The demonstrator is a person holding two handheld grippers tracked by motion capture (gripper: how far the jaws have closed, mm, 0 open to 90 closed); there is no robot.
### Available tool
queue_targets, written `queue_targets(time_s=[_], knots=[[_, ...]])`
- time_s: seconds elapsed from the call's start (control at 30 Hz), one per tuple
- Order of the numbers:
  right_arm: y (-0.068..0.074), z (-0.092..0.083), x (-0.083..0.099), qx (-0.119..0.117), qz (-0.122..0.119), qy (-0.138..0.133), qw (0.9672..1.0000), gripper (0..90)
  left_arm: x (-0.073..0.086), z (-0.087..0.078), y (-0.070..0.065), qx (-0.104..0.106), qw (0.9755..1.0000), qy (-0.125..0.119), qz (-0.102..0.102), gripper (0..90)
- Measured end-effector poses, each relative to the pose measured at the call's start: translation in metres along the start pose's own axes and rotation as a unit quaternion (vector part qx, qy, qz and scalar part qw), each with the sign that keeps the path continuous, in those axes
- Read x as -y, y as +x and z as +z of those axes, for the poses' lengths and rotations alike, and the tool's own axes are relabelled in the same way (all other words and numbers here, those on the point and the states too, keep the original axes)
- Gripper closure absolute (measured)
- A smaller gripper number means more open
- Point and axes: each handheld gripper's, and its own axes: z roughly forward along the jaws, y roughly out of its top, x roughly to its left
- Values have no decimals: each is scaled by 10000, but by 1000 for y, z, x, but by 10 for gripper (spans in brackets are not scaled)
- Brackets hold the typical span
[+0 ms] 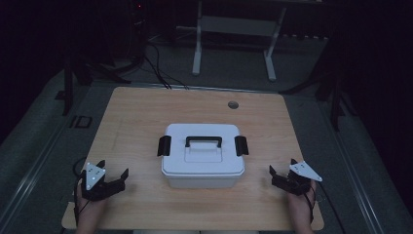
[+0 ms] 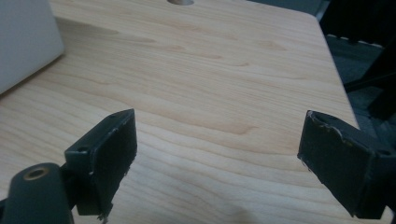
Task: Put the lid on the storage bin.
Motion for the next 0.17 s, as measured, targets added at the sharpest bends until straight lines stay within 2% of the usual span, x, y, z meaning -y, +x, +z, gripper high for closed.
queue_targets(time_s=[0.13,0.17], knots=[[-1,-1,-1,40,-16,-21,10000,112,1,0,0,-12,10000,-37,-4,107],[-2,-1,-1,38,3,-32,10000,112,1,-1,0,38,10000,-59,-24,108]])
